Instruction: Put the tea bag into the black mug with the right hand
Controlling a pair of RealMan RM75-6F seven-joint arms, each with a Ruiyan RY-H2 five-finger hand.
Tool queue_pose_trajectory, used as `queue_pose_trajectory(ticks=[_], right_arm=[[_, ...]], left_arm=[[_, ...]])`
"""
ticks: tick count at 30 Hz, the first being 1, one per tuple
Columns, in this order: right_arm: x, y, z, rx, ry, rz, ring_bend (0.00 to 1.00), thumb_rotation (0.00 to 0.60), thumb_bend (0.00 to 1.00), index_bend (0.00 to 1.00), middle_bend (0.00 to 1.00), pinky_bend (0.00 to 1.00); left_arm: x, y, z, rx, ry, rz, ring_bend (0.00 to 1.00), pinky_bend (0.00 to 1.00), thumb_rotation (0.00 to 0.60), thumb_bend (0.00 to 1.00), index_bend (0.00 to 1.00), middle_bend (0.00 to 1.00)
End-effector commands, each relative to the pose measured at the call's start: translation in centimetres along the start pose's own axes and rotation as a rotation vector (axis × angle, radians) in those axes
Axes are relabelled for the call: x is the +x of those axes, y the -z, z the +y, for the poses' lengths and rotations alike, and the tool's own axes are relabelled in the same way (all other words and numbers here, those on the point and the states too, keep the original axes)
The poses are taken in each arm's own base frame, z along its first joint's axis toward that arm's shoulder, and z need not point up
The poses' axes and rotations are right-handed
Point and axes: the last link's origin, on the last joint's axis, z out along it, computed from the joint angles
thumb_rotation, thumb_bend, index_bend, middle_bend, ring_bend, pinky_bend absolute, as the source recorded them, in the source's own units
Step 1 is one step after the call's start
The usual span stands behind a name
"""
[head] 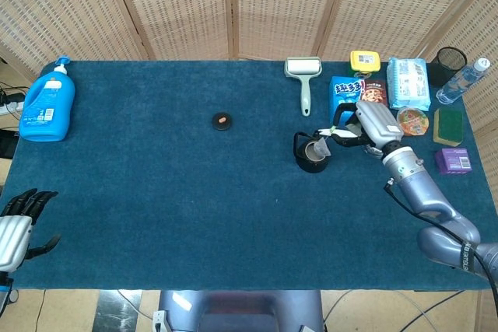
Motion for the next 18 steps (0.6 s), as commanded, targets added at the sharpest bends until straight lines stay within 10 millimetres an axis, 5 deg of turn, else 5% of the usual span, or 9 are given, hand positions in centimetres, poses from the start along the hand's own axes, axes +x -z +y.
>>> queue_pose_trajectory(ticks=[1, 18], right_arm=[[-0.4, 0.1, 0.2, -0.004, 0.003, -0.008, 1.0, 0.6, 0.38, 0.55, 1.0, 1.0], [-2.4, 0.3, 1.5, -0.041, 0.039, -0.07, 1.0, 0.6, 0.38, 0.55, 1.0, 1.0]], left_arm=[[0.0, 0.0, 0.0, -0.001, 0.0, 0.0, 0.1, 0.13, 0.6, 0.28, 0.16, 0.19], [0.0, 0.0, 0.1, -0.003, -0.003, -0.001, 0.1, 0.13, 0.6, 0.28, 0.16, 0.19]])
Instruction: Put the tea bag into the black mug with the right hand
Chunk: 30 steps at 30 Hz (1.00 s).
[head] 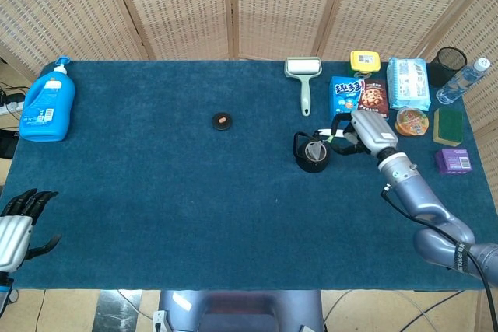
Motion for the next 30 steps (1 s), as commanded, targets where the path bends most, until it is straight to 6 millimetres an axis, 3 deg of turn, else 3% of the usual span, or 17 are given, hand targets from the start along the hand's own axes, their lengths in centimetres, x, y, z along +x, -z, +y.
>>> queue_pose_trajectory(ticks=[1, 19, 23, 30], right_arm=[[-0.8, 0.5, 1.1, -0.027, 0.014, -0.024, 1.0, 0.6, 0.38, 0.55, 1.0, 1.0], [-3.4, 3.2, 5.8, -0.127, 0.159, -0.116, 1.0, 0.6, 0.38, 0.54, 1.0, 1.0], [-3.7, 3.6, 6.3, -0.139, 0.202, -0.145, 1.0, 0.6, 0.39, 0.47, 1.0, 1.0], [-3.5, 4.0, 6.4, -0.146, 0.223, -0.17, 1.0, 0.6, 0.41, 0.25, 1.0, 1.0]], left_arm=[[0.0, -0.1, 0.1, -0.006, -0.001, -0.002, 0.1, 0.13, 0.6, 0.28, 0.16, 0.19], [0.1, -0.5, 0.9, -0.028, -0.009, -0.002, 0.1, 0.13, 0.6, 0.28, 0.16, 0.19], [0.1, -0.6, 1.1, -0.032, -0.01, -0.003, 0.1, 0.13, 0.6, 0.28, 0.16, 0.19], [0.2, -0.6, 1.3, -0.036, -0.012, -0.002, 0.1, 0.13, 0.6, 0.28, 0.16, 0.19]])
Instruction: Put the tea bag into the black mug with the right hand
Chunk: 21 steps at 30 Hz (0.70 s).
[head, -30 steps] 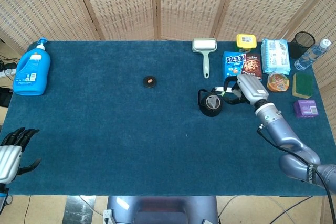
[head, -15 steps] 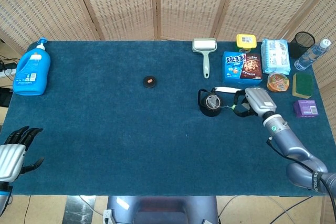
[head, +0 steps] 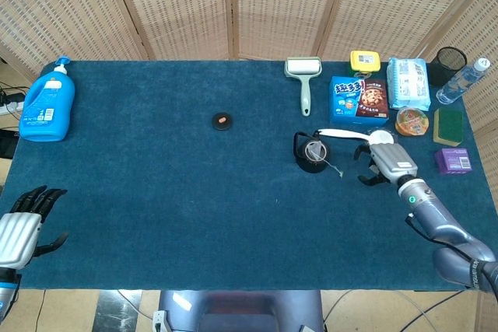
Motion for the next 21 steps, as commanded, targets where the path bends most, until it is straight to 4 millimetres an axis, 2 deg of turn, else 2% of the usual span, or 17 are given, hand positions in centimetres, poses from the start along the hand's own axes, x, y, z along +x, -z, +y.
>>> queue_pose_trajectory(ticks=[1, 8, 12, 21], right_arm=[[0.4, 0.1, -0.2, 0.007, -0.002, 0.003, 1.0, 0.6, 0.41, 0.23, 1.0, 1.0], [1.7, 0.0, -1.7, 0.04, -0.022, -0.03, 1.0, 0.6, 0.42, 0.18, 1.0, 1.0], [2.8, -0.4, -3.1, 0.051, -0.054, -0.116, 1.0, 0.6, 0.42, 0.1, 1.0, 1.0], [3.2, -2.1, -5.4, 0.07, -0.005, -0.22, 1.0, 0.6, 0.42, 0.09, 1.0, 1.0]], left_arm=[[0.0, 0.0, 0.1, -0.001, 0.0, 0.0, 0.1, 0.13, 0.6, 0.28, 0.16, 0.19], [0.1, 0.0, 0.1, 0.001, -0.004, 0.001, 0.1, 0.13, 0.6, 0.28, 0.16, 0.19], [0.3, 0.1, 0.0, 0.005, -0.006, 0.005, 0.1, 0.13, 0.6, 0.28, 0.16, 0.19], [0.2, 0.2, -0.2, 0.018, -0.008, 0.0, 0.1, 0.13, 0.6, 0.28, 0.16, 0.19]])
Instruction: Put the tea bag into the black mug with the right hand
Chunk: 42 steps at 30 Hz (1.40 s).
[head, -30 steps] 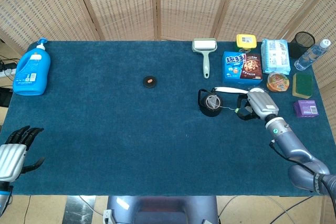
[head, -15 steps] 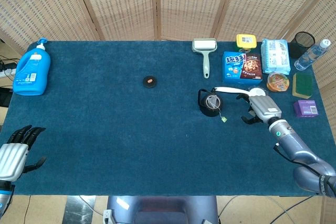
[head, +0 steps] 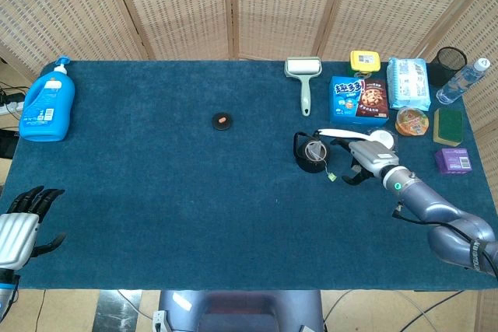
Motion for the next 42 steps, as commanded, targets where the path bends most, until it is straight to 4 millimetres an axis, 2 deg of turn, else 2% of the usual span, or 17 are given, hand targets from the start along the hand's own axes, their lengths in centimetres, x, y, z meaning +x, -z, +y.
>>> queue_pose_trajectory(ticks=[1, 13, 22, 37, 42], right_arm=[[0.1, -0.8, -0.6, 0.001, 0.009, -0.024, 1.0, 0.6, 0.42, 0.09, 1.0, 1.0], [-1.2, -2.9, -1.3, -0.01, 0.052, -0.085, 1.0, 0.6, 0.42, 0.1, 1.0, 1.0], [-1.8, -3.2, -1.5, -0.019, 0.072, -0.1, 1.0, 0.6, 0.42, 0.1, 1.0, 1.0], [-2.1, -4.3, -3.9, 0.015, 0.108, -0.118, 1.0, 0.6, 0.42, 0.1, 1.0, 1.0], [-2.4, -4.4, -4.1, 0.009, 0.113, -0.128, 1.0, 0.6, 0.42, 0.1, 1.0, 1.0]], left_arm=[[0.0, 0.0, -0.1, 0.004, 0.0, -0.001, 0.1, 0.13, 0.6, 0.28, 0.16, 0.19], [-0.2, 0.3, -0.6, 0.02, 0.001, -0.006, 0.1, 0.13, 0.6, 0.28, 0.16, 0.19], [-0.3, 0.4, -0.7, 0.02, 0.002, -0.006, 0.1, 0.13, 0.6, 0.28, 0.16, 0.19], [-0.2, 0.7, -1.2, 0.033, 0.006, -0.001, 0.1, 0.13, 0.6, 0.28, 0.16, 0.19], [-0.2, 0.7, -1.4, 0.035, 0.008, 0.0, 0.1, 0.13, 0.6, 0.28, 0.16, 0.19]])
